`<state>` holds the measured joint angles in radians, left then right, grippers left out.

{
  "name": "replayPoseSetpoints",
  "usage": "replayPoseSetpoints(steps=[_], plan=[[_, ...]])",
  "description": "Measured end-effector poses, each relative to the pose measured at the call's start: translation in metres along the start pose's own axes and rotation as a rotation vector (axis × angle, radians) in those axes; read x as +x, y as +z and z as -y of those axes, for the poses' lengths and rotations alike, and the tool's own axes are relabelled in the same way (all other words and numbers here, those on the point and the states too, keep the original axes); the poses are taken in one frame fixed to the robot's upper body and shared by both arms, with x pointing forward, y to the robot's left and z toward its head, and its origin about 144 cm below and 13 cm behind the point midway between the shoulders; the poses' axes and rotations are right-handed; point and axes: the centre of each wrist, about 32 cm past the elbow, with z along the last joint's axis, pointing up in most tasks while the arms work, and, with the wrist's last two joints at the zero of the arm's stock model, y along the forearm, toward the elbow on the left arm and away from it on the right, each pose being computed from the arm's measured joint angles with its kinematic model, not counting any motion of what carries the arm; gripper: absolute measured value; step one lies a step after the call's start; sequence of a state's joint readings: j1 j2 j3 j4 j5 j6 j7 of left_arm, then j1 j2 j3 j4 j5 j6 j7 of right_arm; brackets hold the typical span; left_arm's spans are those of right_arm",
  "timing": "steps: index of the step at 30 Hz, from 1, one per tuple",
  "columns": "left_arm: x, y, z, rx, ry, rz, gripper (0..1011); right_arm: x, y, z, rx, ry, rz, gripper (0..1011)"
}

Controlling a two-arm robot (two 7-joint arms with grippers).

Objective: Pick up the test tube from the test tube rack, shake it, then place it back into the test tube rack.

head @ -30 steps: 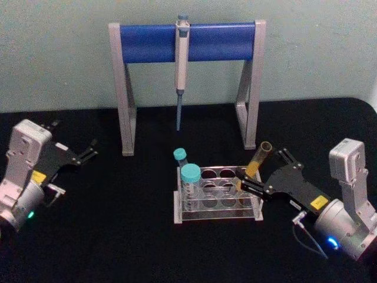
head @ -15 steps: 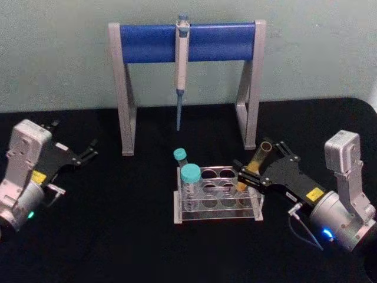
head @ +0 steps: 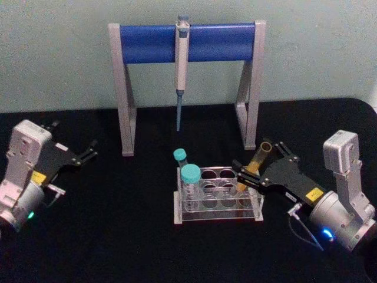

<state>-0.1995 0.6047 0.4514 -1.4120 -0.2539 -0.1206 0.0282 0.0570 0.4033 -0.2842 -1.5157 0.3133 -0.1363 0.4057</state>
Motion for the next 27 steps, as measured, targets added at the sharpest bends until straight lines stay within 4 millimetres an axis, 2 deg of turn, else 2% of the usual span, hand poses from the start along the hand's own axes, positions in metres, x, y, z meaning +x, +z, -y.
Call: replayPoseSetpoints(steps=[6,8,14,17,20,23,25,26,27], plan=[[0.0000,0.0000,0.0000,0.000,0.000,0.000,1002,-0.0001,-0.0001,0.0001,0.000,0.000,-0.001,914],[0.0000,0.0000,0.0000,0.000,0.000,0.000,1001,-0.0001,-0.0001,0.0001,0.001,0.000,-0.001,836],[0.0000,0.0000,0.0000,0.000,0.000,0.000,1001,-0.0002,-0.0002,0.0002,0.001,0.000,-0.002,686],[0.0000,0.0000,0.0000,0.000,0.000,0.000,1001,-0.0002,-0.0002,0.0002,0.001,-0.001,-0.002,565],[0.0000,0.0000,0.0000,0.000,0.000,0.000,1001,-0.0002,-0.0002,0.0002,0.002,-0.001,-0.002,498],[0.0000,0.0000,0.0000,0.000,0.000,0.000,1001,-0.0002,-0.0002,0.0002,0.002,-0.001,-0.002,356],[0.0000,0.0000,0.0000,0.000,0.000,0.000,1001,-0.0002,-0.0002,0.0002,0.002,-0.001,-0.002,322],[0.0000,0.0000,0.0000,0.000,0.000,0.000,1001,-0.0002,-0.0002,0.0002,0.002,-0.001,-0.002,258],[0.0000,0.0000,0.0000,0.000,0.000,0.000,1001,-0.0002,-0.0002,0.0002,0.002,-0.001,-0.002,258]])
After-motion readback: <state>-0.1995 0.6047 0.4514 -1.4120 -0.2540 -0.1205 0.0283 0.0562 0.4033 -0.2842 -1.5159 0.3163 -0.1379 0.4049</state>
